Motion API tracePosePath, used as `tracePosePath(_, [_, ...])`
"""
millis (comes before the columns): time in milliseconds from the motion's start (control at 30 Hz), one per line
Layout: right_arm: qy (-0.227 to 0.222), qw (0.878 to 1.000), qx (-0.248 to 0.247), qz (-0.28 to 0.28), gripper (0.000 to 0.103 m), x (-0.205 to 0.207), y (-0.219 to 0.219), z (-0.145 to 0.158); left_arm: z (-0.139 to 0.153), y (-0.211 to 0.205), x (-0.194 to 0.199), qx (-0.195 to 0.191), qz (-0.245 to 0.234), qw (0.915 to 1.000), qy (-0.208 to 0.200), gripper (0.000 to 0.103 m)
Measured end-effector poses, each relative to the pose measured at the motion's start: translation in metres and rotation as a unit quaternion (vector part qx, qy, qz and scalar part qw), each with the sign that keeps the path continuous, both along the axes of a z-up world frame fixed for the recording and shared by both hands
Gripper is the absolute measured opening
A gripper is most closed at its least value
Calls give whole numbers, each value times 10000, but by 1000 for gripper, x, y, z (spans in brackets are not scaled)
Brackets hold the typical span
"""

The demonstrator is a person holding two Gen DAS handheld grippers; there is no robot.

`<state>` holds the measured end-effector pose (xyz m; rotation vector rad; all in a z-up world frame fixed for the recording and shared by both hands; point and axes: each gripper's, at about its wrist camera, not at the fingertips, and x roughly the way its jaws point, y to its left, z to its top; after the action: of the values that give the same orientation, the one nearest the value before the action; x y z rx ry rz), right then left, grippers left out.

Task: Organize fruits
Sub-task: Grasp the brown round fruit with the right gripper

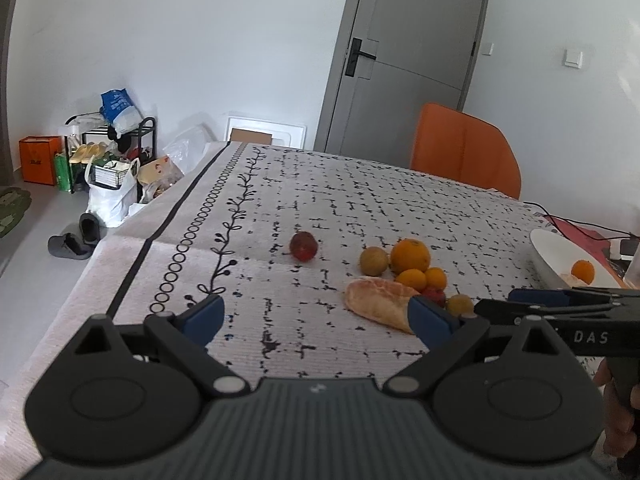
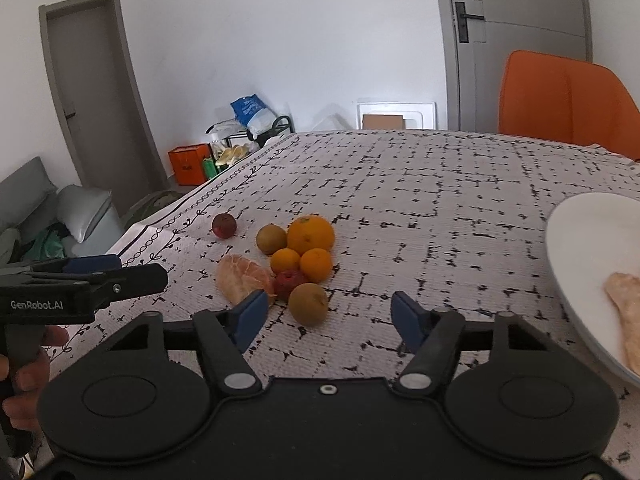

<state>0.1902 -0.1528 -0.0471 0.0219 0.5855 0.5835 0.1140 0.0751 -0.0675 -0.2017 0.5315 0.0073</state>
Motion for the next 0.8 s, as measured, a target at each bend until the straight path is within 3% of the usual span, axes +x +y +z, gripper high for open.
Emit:
tracePosePath(200, [94,9998,-96,118,48,10,15,-6,-4,3,4,-29,2,10000,58,98])
tracePosePath(233, [115,9998,-113,123,43,12,16,-7,-4,3,5,-31,-9,10000,64,98])
tracePosePath(300, [218,9996,-115,138,23,17,18,-10,-5,2,8,-15,-26,10000,75,98])
tracePosePath(800, [139,9996,57,-231,23,10,-17,-2,-6,-34,37,200,-587,9980,145,98])
